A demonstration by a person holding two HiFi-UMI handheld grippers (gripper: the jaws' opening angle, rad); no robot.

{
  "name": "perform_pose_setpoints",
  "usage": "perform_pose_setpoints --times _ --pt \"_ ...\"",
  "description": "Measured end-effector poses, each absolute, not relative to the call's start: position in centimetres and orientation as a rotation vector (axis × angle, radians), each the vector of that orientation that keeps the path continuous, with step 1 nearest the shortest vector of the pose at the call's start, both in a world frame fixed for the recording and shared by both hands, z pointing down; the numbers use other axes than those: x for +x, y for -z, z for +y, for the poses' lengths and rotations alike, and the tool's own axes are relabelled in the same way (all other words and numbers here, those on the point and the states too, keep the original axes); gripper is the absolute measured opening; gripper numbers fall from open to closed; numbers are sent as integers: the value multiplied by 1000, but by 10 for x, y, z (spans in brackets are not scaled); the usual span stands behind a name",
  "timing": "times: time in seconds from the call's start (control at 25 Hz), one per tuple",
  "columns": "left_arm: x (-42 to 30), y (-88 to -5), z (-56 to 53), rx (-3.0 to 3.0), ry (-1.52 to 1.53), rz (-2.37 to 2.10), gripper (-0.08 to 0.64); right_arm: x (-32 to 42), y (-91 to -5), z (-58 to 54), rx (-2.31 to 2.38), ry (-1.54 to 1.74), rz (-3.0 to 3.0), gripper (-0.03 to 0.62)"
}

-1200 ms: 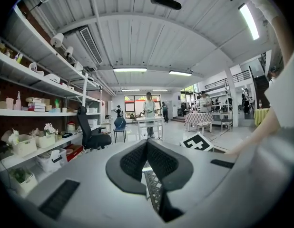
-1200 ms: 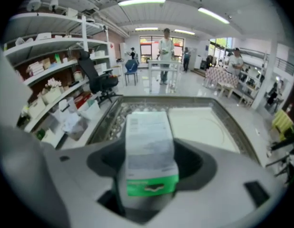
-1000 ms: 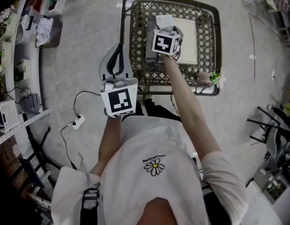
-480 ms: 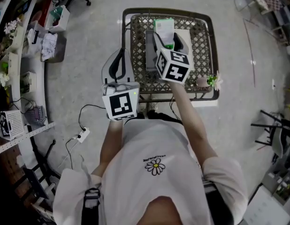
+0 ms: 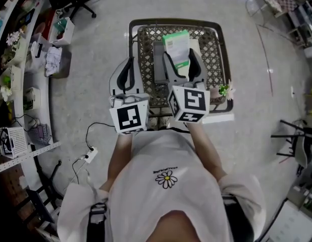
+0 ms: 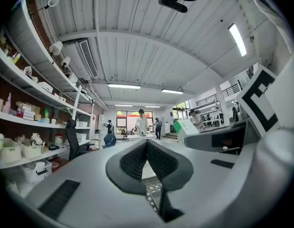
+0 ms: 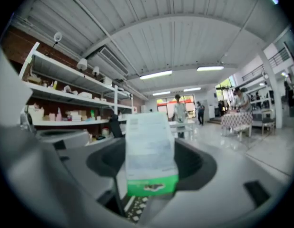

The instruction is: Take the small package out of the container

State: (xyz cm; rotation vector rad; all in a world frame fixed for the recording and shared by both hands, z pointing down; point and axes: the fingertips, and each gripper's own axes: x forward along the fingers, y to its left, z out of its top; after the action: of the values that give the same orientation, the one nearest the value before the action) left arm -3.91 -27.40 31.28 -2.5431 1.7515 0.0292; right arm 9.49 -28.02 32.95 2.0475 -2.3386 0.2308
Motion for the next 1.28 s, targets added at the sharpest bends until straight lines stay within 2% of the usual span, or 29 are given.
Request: perform_pose_setpoints --times 0.28,1.28 --pt "-30 -301 -267 -2556 -95 1723 26 105 -316 -260 2090 -96 -2326 316" --pt "-28 -302 -261 -2539 -68 1752 26 117 -329 -256 2060 -173 -2300 316"
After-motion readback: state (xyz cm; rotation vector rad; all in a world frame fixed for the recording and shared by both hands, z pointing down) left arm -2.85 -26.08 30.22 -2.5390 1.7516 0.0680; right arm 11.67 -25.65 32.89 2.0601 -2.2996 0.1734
